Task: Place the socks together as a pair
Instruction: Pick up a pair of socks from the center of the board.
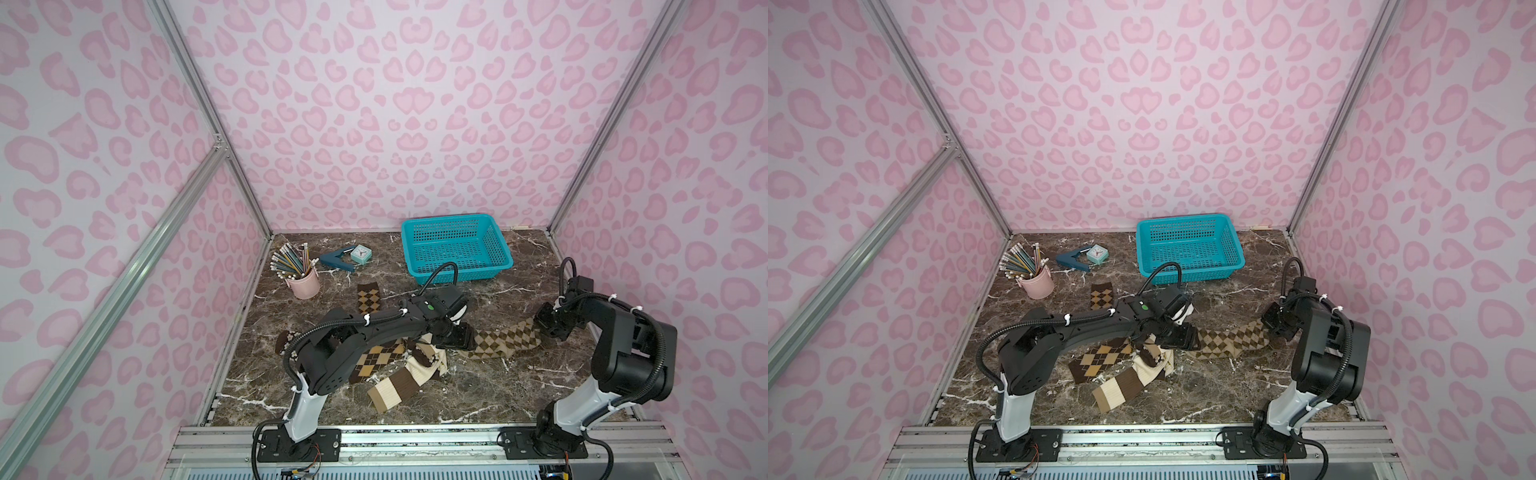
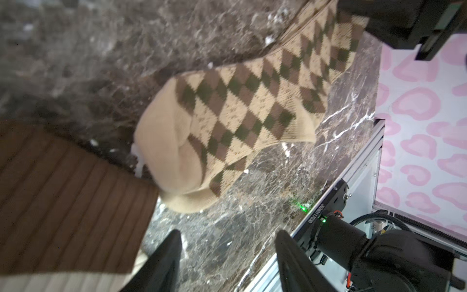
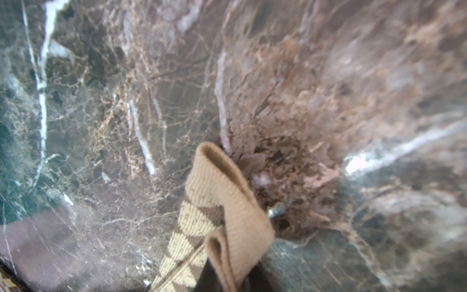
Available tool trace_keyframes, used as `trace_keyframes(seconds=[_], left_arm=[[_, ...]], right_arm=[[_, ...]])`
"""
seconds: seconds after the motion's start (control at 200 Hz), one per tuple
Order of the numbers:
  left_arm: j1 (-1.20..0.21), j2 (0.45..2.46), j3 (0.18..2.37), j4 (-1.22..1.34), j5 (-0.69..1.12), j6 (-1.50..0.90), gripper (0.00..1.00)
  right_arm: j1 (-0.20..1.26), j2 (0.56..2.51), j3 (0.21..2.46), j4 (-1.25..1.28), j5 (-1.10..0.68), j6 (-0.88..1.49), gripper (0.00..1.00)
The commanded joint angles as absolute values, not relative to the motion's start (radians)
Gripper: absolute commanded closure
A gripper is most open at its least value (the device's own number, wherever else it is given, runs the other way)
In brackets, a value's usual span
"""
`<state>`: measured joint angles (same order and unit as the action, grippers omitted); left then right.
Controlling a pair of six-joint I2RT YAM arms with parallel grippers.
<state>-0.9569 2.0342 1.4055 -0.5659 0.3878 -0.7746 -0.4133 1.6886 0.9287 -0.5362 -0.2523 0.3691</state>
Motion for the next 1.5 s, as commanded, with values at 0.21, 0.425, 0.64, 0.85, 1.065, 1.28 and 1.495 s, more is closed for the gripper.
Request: trace_keyframes(seconds=[0.21,0.425,0.64,0.85,1.065,1.28,1.495], left_arm=[[-0.943,2.085,1.446,-0.542,0.354,-0.846,0.35],[-0.931,2.138,1.465,-0.507,0.357,-0.885,0.36],[-0.933,2.189,1.490,-0.503,0.373,-0.896,0.36],[-0.940,2.276,1.619,-0.568,0.344,-0.871,0.36],[-0.932,2.285,1.633,-0.578,0.321,-0.872,0.56],[-0.920,2.272,1.649,-0.559,0.327,-0.848,0.94],[-0.910,2.221,1.725,-0.557,0.319,-0.805,0.96]], right_arm=[[-0.418,1.717,0.915,-0.575,-0.118,0.340,0.86],[-0.420,1.719,0.903,-0.566,-0.121,0.327,0.87],[-0.419,1.724,0.897,-0.555,-0.135,0.323,0.87],[-0.419,1.725,0.900,-0.553,-0.140,0.319,0.87],[-0.420,1.722,0.897,-0.553,-0.150,0.313,0.89],[-0.420,1.696,0.897,-0.565,-0.189,0.311,0.95],[-0.420,1.550,0.904,-0.599,-0.270,0.335,0.99]])
